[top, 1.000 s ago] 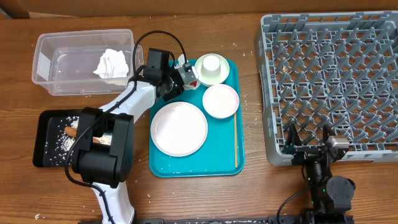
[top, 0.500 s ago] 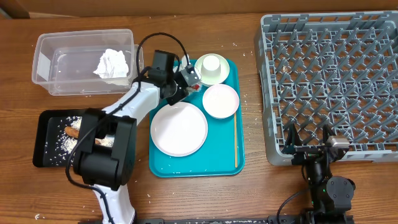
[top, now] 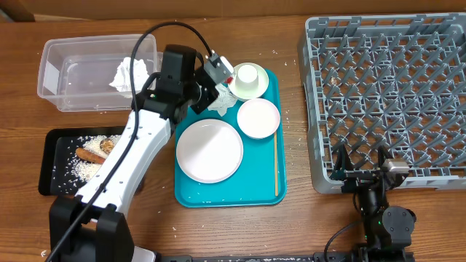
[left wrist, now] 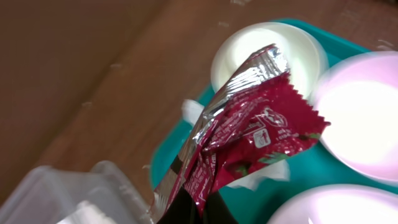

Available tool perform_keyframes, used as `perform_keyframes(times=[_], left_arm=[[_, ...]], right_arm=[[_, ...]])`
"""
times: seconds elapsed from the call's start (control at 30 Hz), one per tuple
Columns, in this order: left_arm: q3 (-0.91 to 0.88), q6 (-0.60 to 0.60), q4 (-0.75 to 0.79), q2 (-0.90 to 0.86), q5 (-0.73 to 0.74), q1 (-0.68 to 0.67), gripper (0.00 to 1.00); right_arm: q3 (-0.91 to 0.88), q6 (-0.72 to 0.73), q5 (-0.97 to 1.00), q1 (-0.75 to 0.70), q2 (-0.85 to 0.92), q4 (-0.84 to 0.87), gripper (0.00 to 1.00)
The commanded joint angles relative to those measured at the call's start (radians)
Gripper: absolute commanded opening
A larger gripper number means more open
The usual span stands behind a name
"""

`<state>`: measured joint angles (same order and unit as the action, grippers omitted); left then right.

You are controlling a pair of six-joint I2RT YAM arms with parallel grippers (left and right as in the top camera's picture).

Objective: Sort waste into correct bins and load items into the dishwasher
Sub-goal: 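Reach the left gripper back to the teal tray and grasp the red wrapper, then carry the red wrapper to the clear bin and release it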

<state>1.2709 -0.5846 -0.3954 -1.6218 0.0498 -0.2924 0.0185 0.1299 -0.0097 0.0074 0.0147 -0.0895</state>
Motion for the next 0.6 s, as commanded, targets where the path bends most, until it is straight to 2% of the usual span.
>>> perform_keyframes(times=[0.0, 0.07, 0.13, 0.3, 0.33, 0.37, 0.4, 0.47, 0.5, 0.57], left_arm=[[0.015, 0.163, 0.074, 0.013, -0.272, 0.016, 0.04], [0.015, 0.248, 0.138, 0.008, -0.397, 0.039, 0.04], [0.015, 0.323, 0.191, 0.004, -0.457, 0.081, 0.04], [0.015, 0.524, 0.265, -0.033, -0.447, 0.236, 0.05], [0.015, 0.561, 0.271, -0.045, -0.444, 0.266, 0.09], [0.015, 0.589, 0.274, -0.057, -0.437, 0.296, 0.16], [0.015, 0.611, 0.278, -0.069, -0.426, 0.322, 0.3], [0.015, 0.64, 0.291, -0.093, -0.387, 0.37, 0.81], [0.015, 0.653, 0.301, -0.105, -0.357, 0.394, 1.0], [0.015, 0.656, 0.312, -0.119, -0.297, 0.423, 1.0]], right_arm=[[-0.01, -0.007, 0.009, 0.005, -0.012, 0.006, 1.0], [-0.01, -0.007, 0.009, 0.005, -0.012, 0.006, 1.0], [-0.01, -0.007, 0.009, 0.005, -0.012, 0.006, 1.0], [-0.01, -0.007, 0.009, 0.005, -0.011, 0.006, 1.0], [-0.01, -0.007, 0.009, 0.005, -0.012, 0.006, 1.0], [-0.01, -0.007, 0.009, 0.005, -0.012, 0.006, 1.0], [-0.01, -0.007, 0.009, 0.005, -0.012, 0.006, 1.0], [-0.01, -0.007, 0.009, 0.005, -0.012, 0.006, 1.0], [-0.01, -0.007, 0.009, 0.005, -0.011, 0.006, 1.0], [-0.01, -0.007, 0.009, 0.005, -0.012, 0.006, 1.0]])
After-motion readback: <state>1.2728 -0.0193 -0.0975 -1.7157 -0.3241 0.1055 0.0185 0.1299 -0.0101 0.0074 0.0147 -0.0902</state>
